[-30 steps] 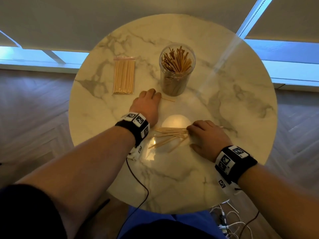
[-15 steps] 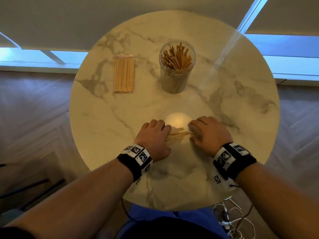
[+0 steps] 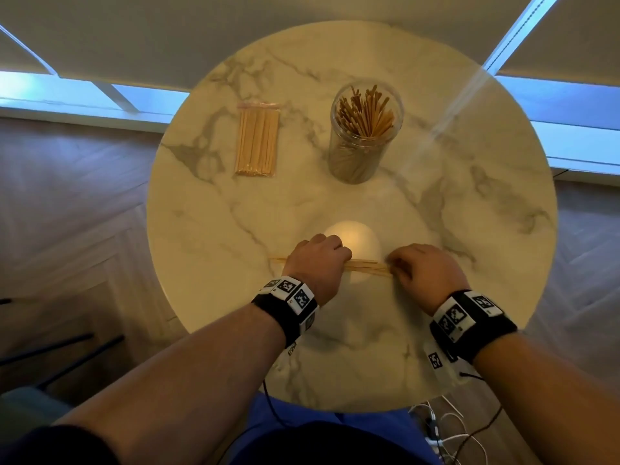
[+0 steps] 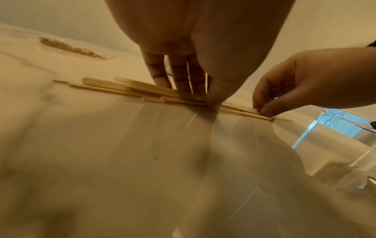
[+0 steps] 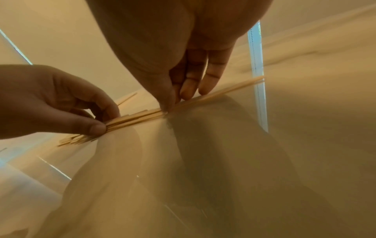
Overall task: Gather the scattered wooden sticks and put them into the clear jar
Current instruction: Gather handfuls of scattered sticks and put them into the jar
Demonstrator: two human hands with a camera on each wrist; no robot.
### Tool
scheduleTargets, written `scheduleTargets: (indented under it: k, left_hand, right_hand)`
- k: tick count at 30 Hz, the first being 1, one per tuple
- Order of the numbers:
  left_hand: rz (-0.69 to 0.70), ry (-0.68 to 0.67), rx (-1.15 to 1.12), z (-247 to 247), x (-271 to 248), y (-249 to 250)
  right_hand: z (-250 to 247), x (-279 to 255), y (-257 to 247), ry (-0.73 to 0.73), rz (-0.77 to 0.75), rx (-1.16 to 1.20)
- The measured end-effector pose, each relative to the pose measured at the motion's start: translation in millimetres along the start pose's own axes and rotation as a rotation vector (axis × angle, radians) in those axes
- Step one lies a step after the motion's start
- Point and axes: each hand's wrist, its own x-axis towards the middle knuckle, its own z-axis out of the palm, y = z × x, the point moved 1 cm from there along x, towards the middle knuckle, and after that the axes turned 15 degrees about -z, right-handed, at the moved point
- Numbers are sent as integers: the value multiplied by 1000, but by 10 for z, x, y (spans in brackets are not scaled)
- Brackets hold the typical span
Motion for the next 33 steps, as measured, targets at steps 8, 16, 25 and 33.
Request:
scheduleTargets:
  k: [8, 16, 25, 33]
  left_hand:
    - [-172, 37, -99, -171, -220, -138]
    - [-530, -28, -309, -138, -486, -557]
    - [-401, -12, -469, 38, -383, -328]
    - [-334, 149, -507, 86, -508, -475]
  right_hand:
    - [-67, -63, -81, 69, 4, 9]
    - [35, -413, -38, 37, 333, 189]
    - [200, -52, -443, 105, 119, 237]
    - [59, 367, -735, -129, -244, -105]
